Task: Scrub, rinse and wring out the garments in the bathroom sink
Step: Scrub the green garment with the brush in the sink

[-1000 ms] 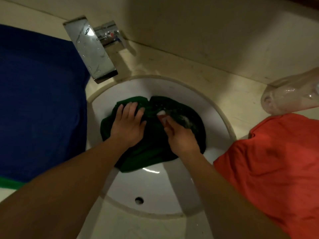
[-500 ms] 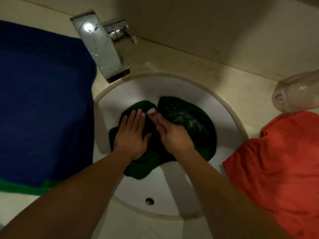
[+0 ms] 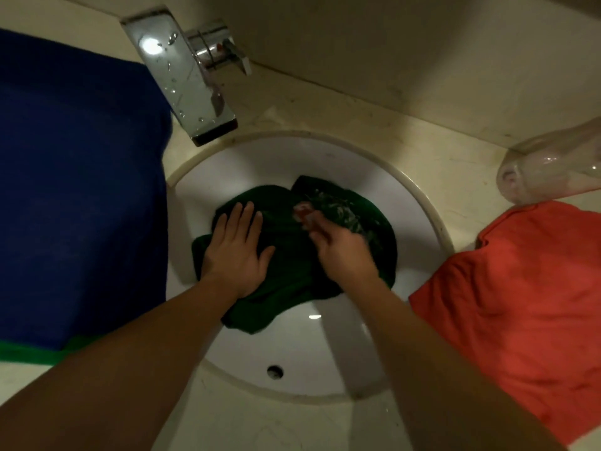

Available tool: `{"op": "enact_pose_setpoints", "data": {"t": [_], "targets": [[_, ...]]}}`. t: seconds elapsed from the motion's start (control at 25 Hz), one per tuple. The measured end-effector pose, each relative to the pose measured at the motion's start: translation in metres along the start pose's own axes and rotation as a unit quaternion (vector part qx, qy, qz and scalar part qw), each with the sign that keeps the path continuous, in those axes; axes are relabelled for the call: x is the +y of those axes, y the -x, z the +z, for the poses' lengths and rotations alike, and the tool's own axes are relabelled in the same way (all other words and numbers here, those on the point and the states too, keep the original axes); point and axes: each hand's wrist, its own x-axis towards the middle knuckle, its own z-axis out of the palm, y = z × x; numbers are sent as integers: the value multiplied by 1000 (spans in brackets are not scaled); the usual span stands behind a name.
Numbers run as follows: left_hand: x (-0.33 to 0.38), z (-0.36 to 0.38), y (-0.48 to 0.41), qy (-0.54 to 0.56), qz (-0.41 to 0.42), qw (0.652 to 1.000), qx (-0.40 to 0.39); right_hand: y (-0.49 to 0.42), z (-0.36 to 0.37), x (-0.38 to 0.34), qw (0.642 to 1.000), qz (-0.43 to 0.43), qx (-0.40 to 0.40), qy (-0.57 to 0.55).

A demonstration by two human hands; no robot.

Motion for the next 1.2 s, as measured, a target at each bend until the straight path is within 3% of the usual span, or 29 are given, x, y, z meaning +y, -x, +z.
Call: {"op": "enact_pose_setpoints", "data": {"t": [0.16,0.24,0.36,0.4,0.6,0.68,0.84,0.92,1.08,1.2], "targets": [[5,1,3,-7,-12,1000,-14,19,-44,46,985,149,80,19],[6,-1,2,-16,-15,1000,-12,29,-15,8,990,113,74,-49],[4,-3,-1,-37,-21,999,-18,36,35,-37,998,-13,-9,-55],[3,-2,-1,-44,-21,999,-24,32,33,-33,999,-11,-9,-37],[5,-4,3,-37,-20,998,-37,25,-45,46,983,160,75,53],[6,-5,3,-35,-24,999,-34,24,-32,24,987,135,84,9],[6,-3,4,-44,-22,998,-37,31,30,-31,1000,-15,-16,-10],[4,-3,5,-38,-23,998,-34,26,11,-5,999,14,-27,38],[7,-3,4,-26,-22,999,-32,20,-49,53,985,119,46,114],[10,-4,6,-21,-24,998,-49,33,-18,18,995,88,50,4]]}}
